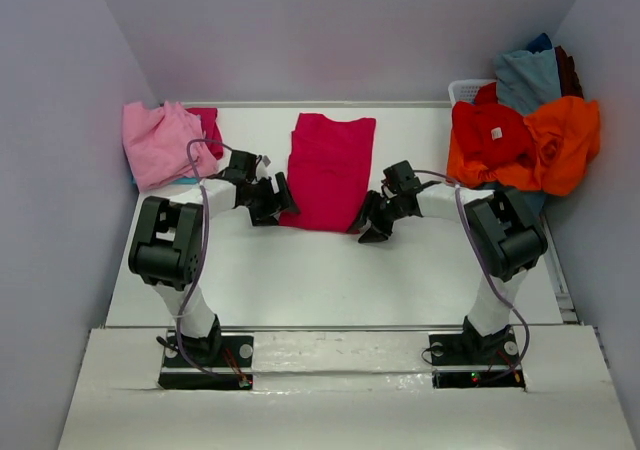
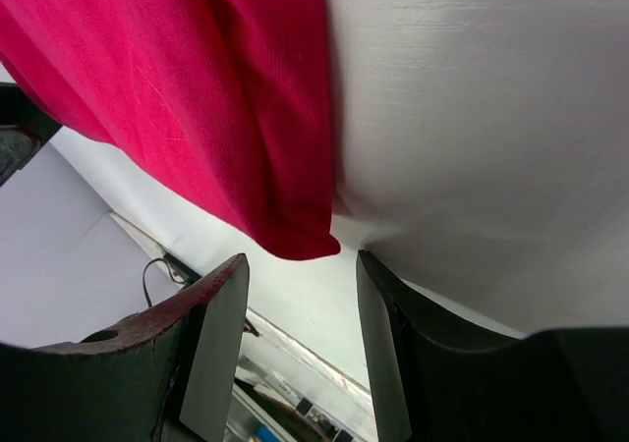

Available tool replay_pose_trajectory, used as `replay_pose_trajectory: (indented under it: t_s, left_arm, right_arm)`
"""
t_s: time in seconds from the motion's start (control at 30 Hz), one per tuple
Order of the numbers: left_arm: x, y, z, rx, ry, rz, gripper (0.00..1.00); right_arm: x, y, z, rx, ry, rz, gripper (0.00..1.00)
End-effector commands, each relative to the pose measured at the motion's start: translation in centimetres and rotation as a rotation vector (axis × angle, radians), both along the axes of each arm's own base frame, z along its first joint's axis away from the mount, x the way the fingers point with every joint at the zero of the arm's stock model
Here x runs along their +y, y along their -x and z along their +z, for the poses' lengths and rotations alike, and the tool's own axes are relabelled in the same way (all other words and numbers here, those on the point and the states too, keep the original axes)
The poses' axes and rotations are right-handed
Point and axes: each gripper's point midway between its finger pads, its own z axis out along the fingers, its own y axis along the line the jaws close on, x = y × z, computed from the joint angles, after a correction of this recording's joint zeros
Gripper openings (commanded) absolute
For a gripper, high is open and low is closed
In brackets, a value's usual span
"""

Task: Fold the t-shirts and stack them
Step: Fold the tshirt

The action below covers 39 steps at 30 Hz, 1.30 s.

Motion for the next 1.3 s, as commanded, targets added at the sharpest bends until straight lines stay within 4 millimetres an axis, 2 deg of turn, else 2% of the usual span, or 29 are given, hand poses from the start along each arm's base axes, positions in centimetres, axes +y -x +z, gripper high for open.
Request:
replay_pose_trajectory:
  t_s: [0.0,0.43,0.57,0.8,1.07,1.27]
  left_arm:
    - [1.2,3.9,-2.3,0.127,-0.05,0.004,0.88]
    - [1.5,4.1,-2.3,0.138,-0.066,0.016,0.88]
    - [2.1,4.4,-2.6,0.149,-0.08,0.026,0.88]
    - [1.7,4.8,-3.0,0.164,-0.053,0.025,0.88]
    - [1.5,4.9,-3.9,0.19,-0.025,0.034,0.85]
    - [1.3,4.5,-3.8,0.189,-0.012,0.039,0.75]
  right_arm:
    - [0.1,-0.1,-0.2,-0.031,0.006,-0.006,0.54]
    - [-0.8,-1.7,-1.2,-0.09,0.091,-0.02,0.52]
    - [-0.7,-2.1,-1.7,-0.096,0.095,-0.028,0.51]
    - [-0.3,-3.0,-2.0,-0.103,0.091,-0.023,0.49]
    - [-0.1,-3.2,-1.8,-0.106,0.084,-0.023,0.34]
    - [-0.3,-3.1,-1.9,-0.102,0.095,-0.021,0.26]
